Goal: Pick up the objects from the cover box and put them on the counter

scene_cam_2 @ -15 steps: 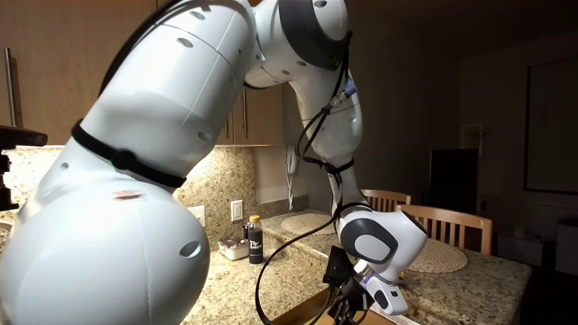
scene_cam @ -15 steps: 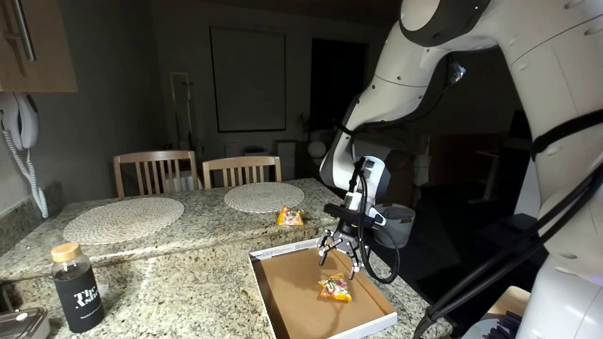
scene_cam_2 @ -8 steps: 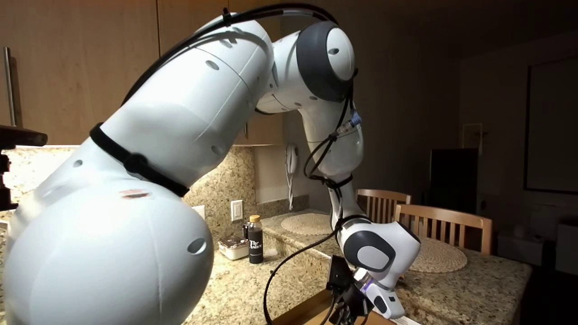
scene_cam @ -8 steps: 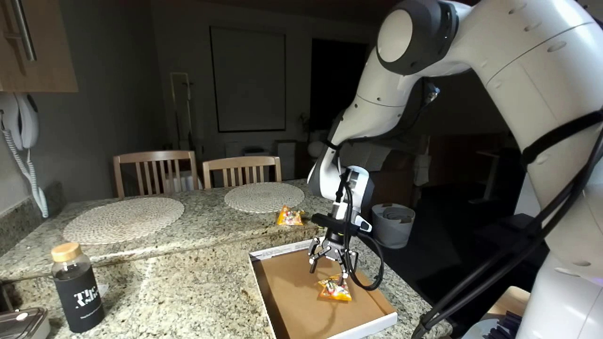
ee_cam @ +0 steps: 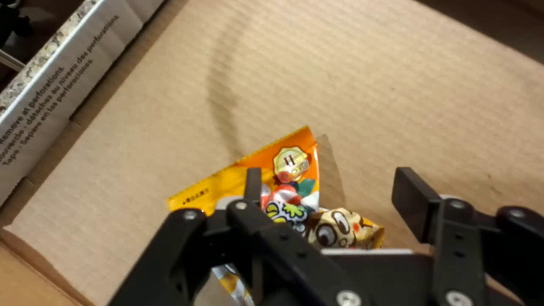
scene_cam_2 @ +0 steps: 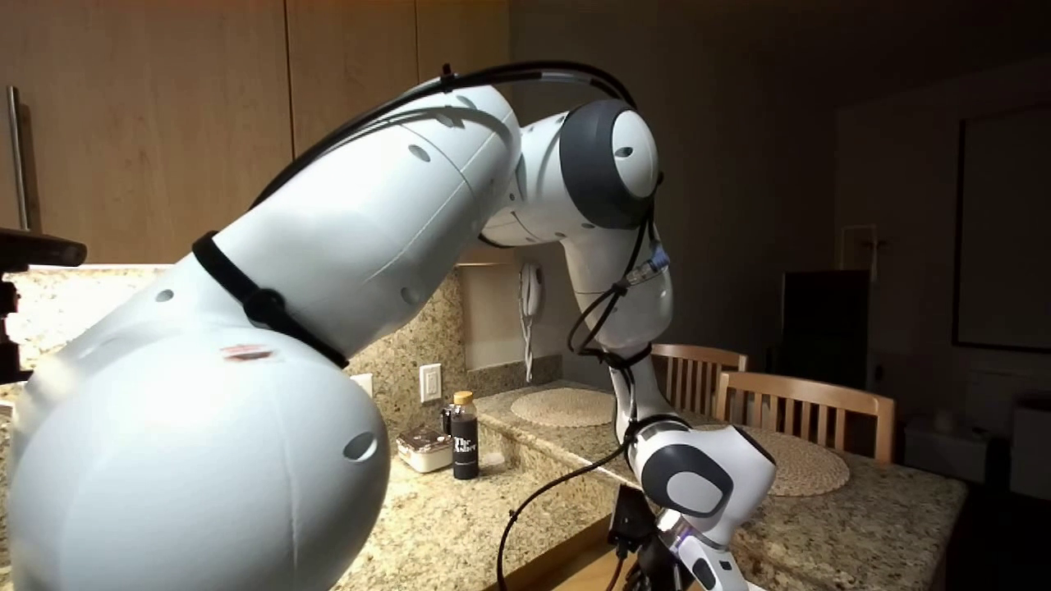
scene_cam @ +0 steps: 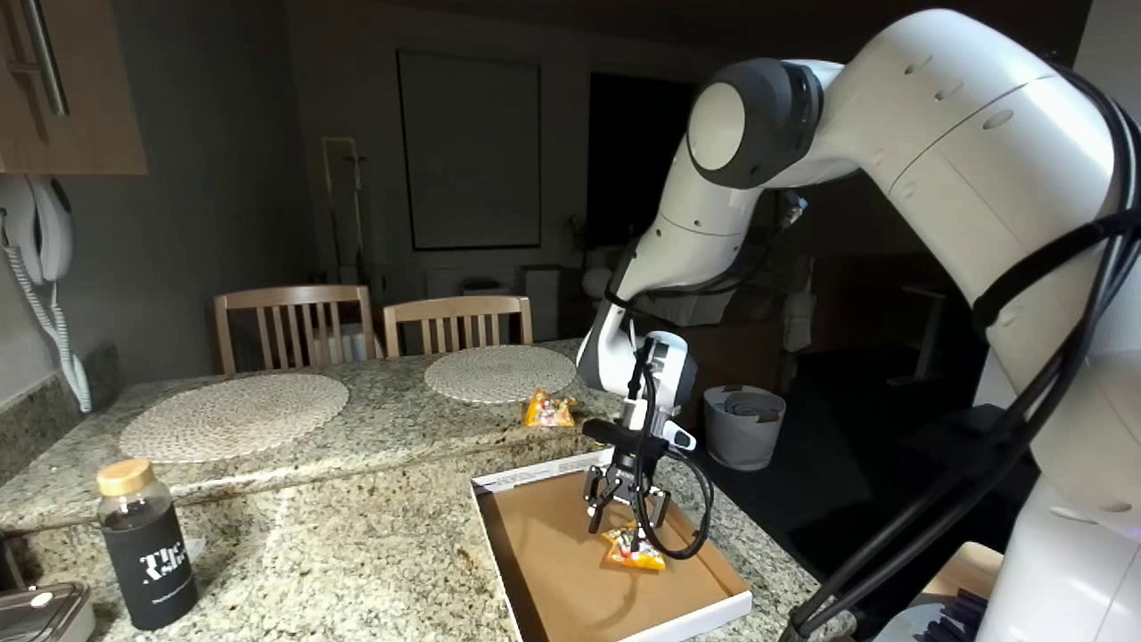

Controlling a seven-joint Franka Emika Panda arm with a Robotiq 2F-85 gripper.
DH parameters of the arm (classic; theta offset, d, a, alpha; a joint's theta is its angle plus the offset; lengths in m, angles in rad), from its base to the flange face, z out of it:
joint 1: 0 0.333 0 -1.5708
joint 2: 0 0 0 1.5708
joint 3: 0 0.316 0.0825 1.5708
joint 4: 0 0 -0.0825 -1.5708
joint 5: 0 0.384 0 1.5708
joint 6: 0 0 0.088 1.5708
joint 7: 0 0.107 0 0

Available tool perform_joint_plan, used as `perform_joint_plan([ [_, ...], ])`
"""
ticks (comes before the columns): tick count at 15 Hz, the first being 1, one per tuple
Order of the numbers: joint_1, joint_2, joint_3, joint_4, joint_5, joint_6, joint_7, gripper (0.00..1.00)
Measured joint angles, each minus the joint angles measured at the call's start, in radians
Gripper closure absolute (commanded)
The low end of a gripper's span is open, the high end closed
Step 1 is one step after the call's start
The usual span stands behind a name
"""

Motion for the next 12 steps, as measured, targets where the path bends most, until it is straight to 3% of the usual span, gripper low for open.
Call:
perform_joint_plan([
  [6,-0.002,0.057,-0.023,0.077,-0.025,-0.066,0.038,0.90],
  [11,-0.012,0.061,-0.021,0.094,-0.025,-0.088,0.038,0.96],
  [12,-0.015,0.061,-0.019,0.095,-0.025,-0.092,0.037,0.93],
])
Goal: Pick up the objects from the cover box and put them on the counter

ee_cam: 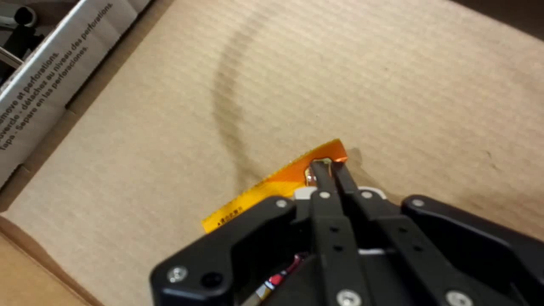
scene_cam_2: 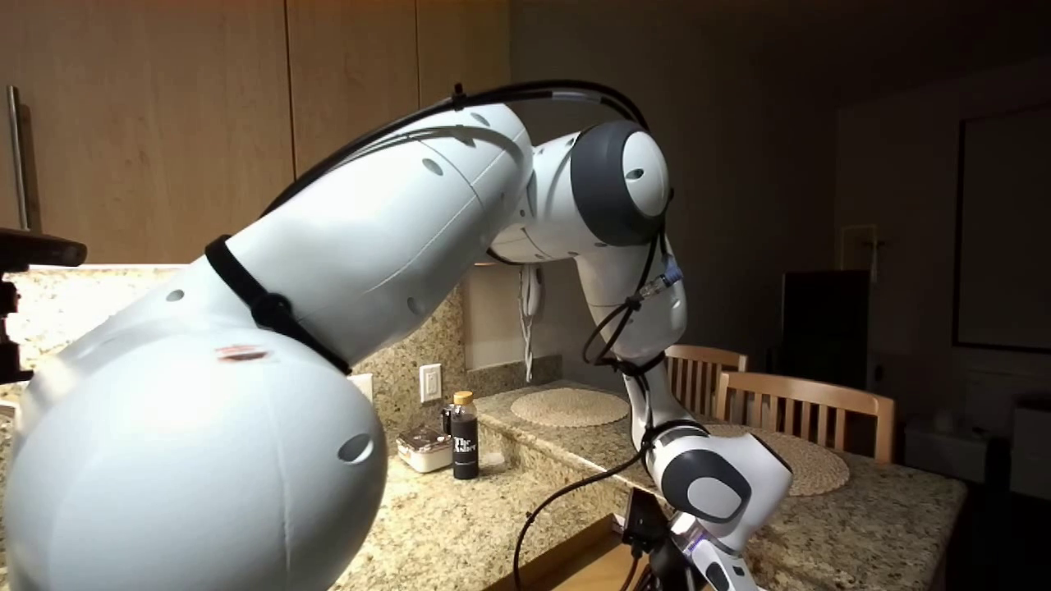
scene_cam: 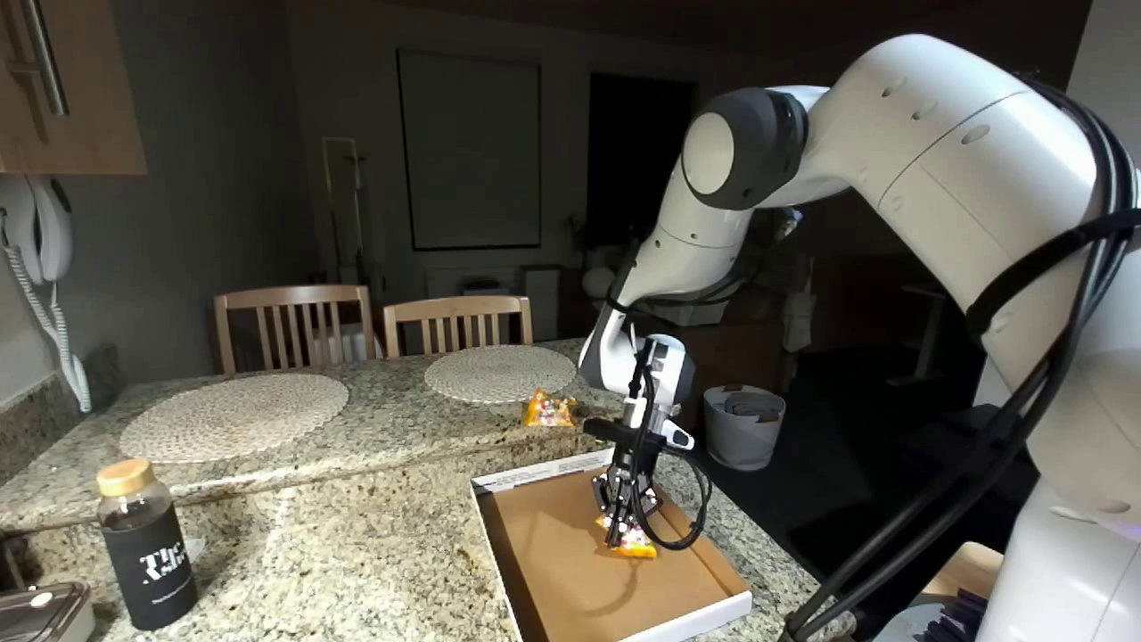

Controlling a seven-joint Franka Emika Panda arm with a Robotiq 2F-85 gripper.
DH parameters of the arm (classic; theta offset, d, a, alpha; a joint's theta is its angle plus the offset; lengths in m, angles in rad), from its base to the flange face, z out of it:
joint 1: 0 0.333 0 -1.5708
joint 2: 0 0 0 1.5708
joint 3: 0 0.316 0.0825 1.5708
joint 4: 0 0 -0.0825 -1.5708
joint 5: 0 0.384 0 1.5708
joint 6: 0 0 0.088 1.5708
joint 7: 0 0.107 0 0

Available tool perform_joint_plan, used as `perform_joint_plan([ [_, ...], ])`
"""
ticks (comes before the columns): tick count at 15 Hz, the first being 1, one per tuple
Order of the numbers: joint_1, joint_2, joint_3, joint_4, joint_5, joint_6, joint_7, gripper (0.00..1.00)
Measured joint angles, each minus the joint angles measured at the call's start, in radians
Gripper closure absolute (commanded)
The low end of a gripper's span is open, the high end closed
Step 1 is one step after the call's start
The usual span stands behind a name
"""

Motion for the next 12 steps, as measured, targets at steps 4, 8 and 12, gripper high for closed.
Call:
perform_joint_plan([
  [4,-0.006,-0.006,0.009,0.003,0.000,-0.022,-0.023,0.91],
  [8,-0.002,-0.058,0.033,-0.010,-0.006,-0.036,-0.092,0.92],
  [12,0.039,-0.192,0.045,-0.065,-0.076,-0.039,-0.125,0.94],
])
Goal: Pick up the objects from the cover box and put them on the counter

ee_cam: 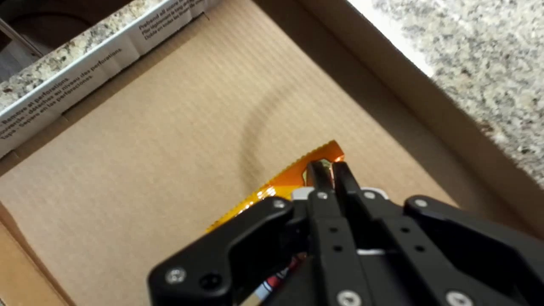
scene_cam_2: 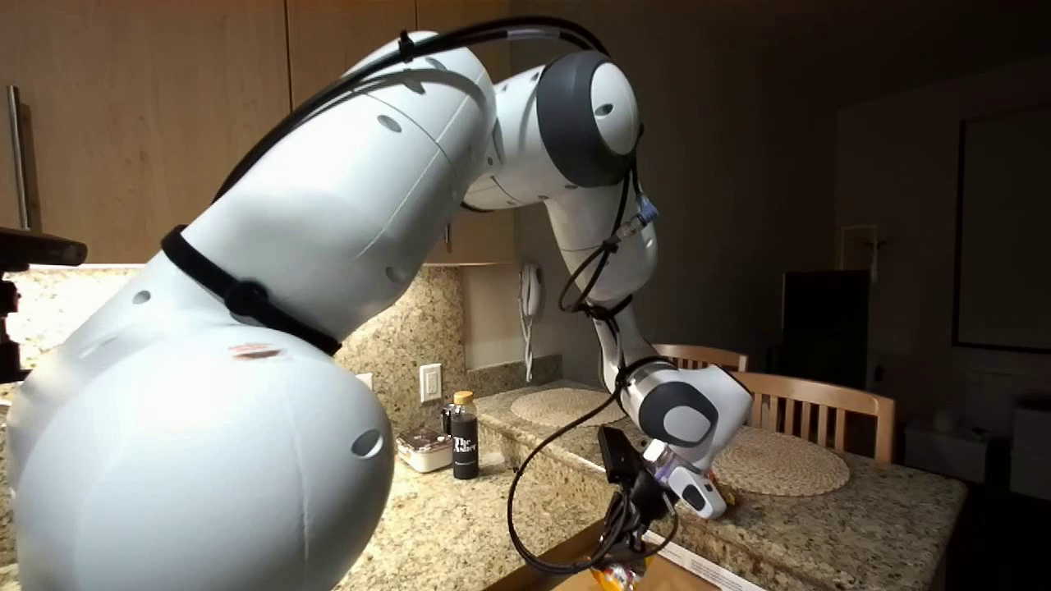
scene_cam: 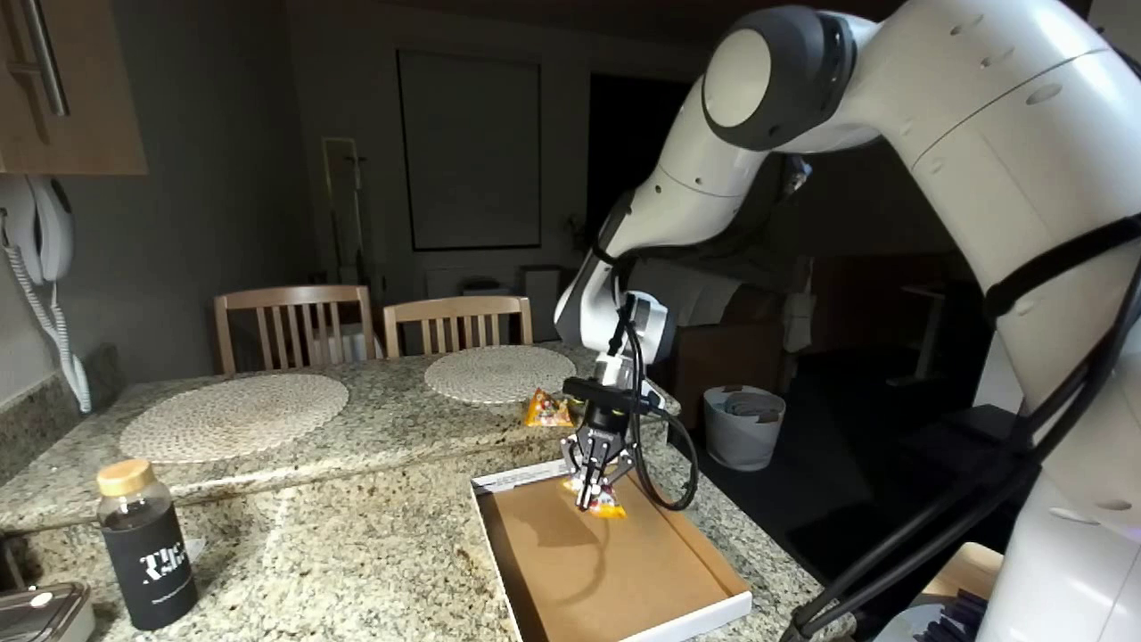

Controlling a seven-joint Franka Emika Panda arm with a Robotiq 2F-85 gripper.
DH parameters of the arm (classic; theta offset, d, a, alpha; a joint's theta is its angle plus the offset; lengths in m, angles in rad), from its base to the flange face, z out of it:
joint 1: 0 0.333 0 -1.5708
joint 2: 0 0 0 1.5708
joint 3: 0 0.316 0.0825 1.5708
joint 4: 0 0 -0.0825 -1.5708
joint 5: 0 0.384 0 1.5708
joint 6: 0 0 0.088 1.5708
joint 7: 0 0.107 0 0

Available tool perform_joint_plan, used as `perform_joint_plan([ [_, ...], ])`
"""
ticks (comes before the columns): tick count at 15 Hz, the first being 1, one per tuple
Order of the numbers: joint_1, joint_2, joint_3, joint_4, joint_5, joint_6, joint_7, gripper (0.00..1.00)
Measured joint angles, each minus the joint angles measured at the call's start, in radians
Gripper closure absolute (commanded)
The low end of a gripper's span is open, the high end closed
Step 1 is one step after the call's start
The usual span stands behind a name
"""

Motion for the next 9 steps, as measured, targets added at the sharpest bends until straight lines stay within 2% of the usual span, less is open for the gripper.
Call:
perform_joint_plan([
  [5,0.077,-0.186,0.007,-0.020,-0.109,0.020,0.019,0.94],
  [9,0.113,-0.237,0.028,0.067,-0.172,0.058,0.083,0.95],
])
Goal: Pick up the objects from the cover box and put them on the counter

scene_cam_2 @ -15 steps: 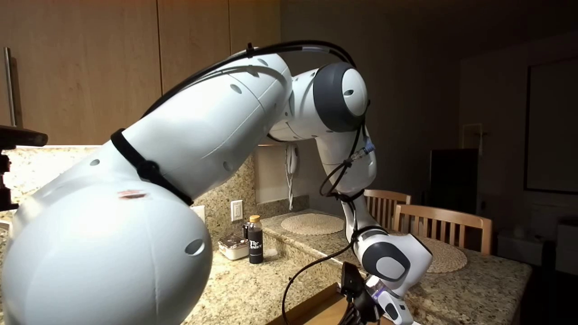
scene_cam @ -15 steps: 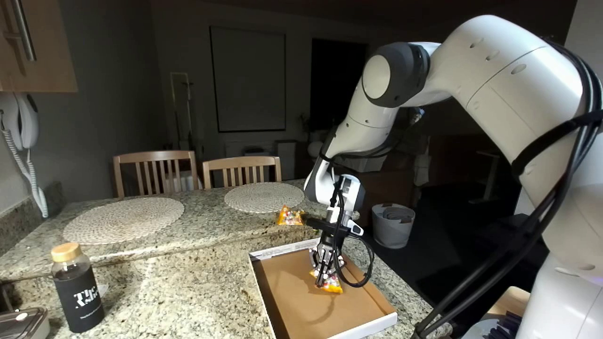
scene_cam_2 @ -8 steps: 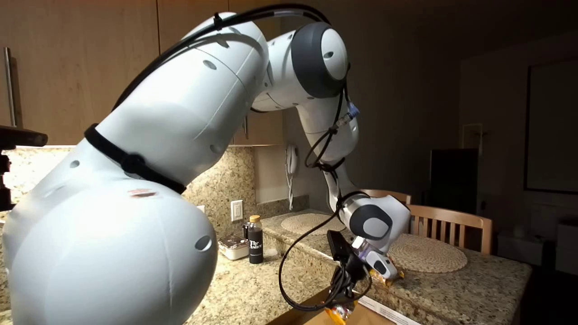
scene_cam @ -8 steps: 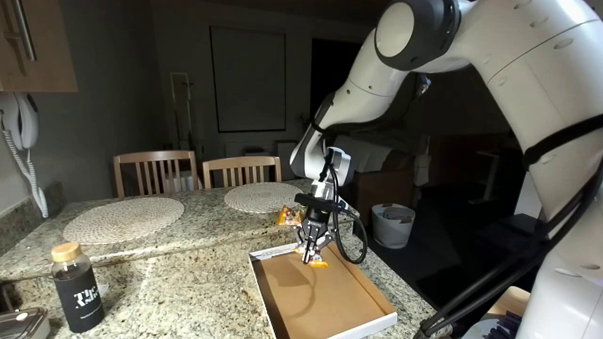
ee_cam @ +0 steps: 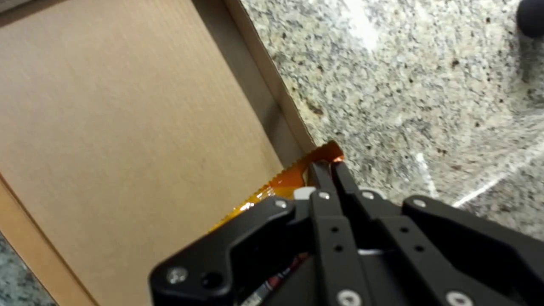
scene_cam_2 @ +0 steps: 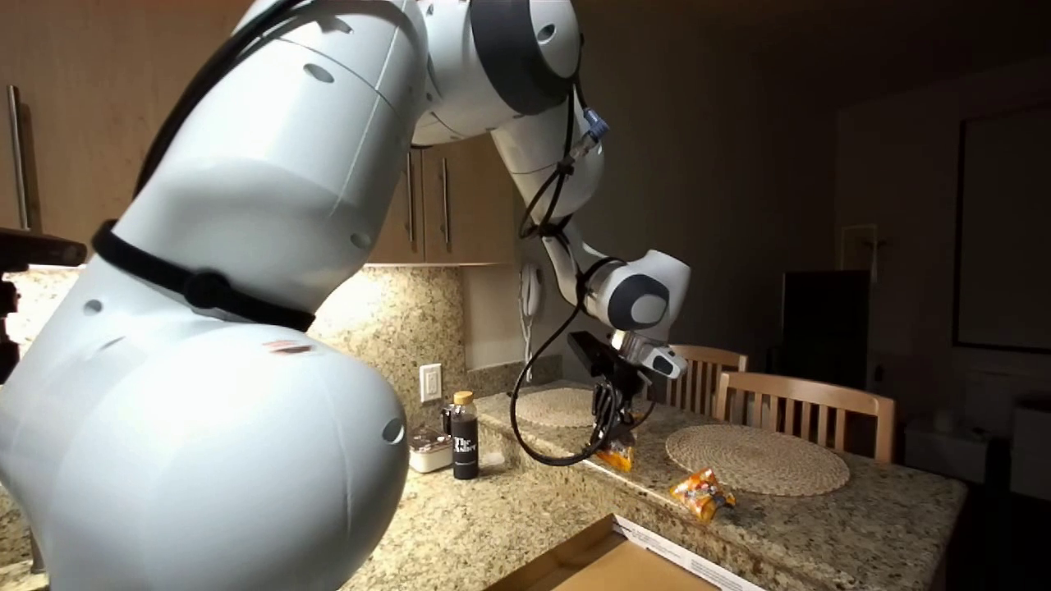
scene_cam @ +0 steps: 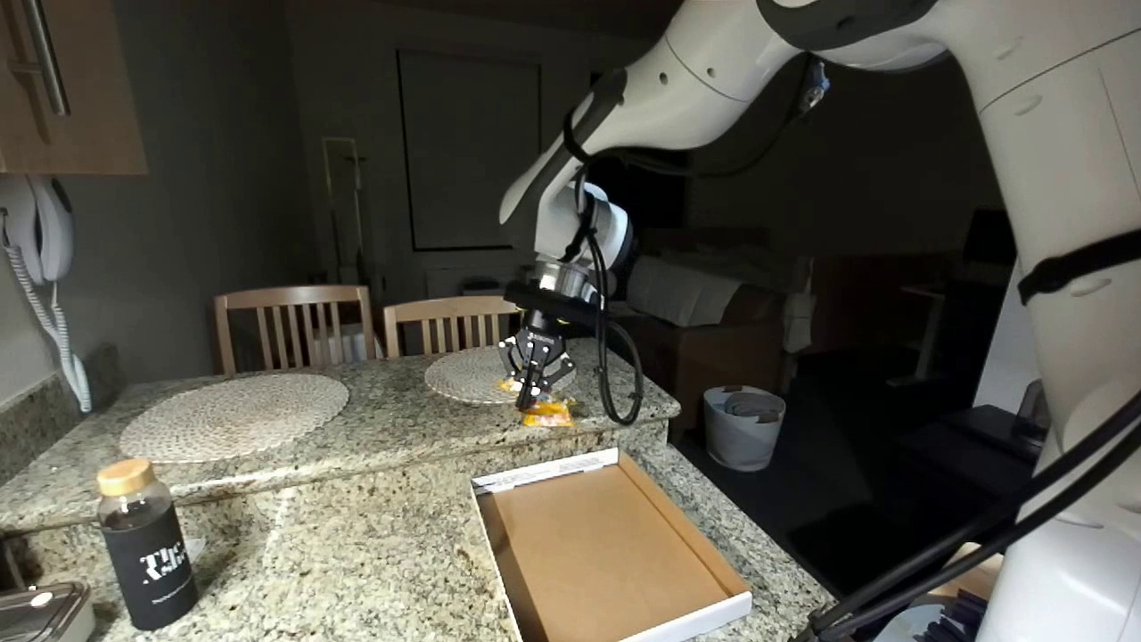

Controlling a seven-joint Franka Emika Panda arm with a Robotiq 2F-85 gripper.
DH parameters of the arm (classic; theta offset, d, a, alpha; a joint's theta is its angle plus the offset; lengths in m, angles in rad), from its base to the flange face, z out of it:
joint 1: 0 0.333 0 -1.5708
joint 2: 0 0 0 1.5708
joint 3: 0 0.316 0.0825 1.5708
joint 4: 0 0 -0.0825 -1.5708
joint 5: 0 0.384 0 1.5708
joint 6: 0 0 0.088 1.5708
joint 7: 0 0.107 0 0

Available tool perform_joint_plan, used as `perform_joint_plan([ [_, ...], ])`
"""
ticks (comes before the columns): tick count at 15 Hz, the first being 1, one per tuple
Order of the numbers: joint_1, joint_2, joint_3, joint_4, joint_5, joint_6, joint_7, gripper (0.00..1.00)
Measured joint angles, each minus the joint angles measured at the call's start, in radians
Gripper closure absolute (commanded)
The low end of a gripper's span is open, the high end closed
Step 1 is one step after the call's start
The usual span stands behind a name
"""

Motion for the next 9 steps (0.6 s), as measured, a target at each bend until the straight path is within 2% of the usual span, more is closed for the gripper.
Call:
perform_joint_plan([
  [5,0.052,0.043,-0.008,0.107,-0.099,0.230,0.191,0.95],
  [8,0.106,0.107,-0.062,0.166,-0.228,0.336,0.376,0.96],
  [9,0.127,0.132,-0.089,0.186,-0.277,0.353,0.445,0.70],
])
